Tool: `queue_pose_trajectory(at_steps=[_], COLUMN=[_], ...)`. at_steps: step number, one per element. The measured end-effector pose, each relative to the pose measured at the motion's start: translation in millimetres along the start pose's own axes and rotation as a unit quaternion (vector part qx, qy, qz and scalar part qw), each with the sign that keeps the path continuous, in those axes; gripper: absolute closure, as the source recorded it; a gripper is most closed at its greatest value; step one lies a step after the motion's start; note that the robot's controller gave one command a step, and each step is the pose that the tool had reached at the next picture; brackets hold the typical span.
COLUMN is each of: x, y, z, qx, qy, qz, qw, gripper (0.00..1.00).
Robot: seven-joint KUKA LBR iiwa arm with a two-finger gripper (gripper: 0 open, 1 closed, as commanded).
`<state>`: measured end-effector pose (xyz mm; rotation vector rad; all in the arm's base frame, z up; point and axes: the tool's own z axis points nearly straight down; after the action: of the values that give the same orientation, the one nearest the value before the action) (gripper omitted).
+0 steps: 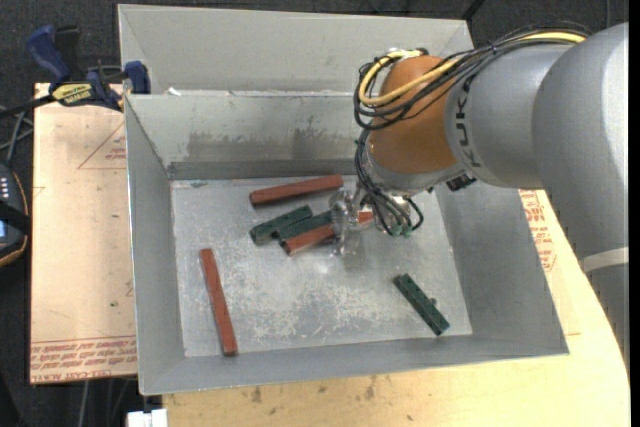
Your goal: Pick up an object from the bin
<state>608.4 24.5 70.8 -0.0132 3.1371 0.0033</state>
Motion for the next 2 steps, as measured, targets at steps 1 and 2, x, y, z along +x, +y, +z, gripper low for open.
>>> queue_pose_trajectory(at_steps=[1, 2], x=[0.6, 0.6], y=[-0.3, -0.3], z=[0.3, 0.3], qx=[0.0, 0.0], qy=[0.0007, 0.0006], qz=[0.0, 0.0], qw=[1.0, 1.0], gripper=[0.0, 0.0])
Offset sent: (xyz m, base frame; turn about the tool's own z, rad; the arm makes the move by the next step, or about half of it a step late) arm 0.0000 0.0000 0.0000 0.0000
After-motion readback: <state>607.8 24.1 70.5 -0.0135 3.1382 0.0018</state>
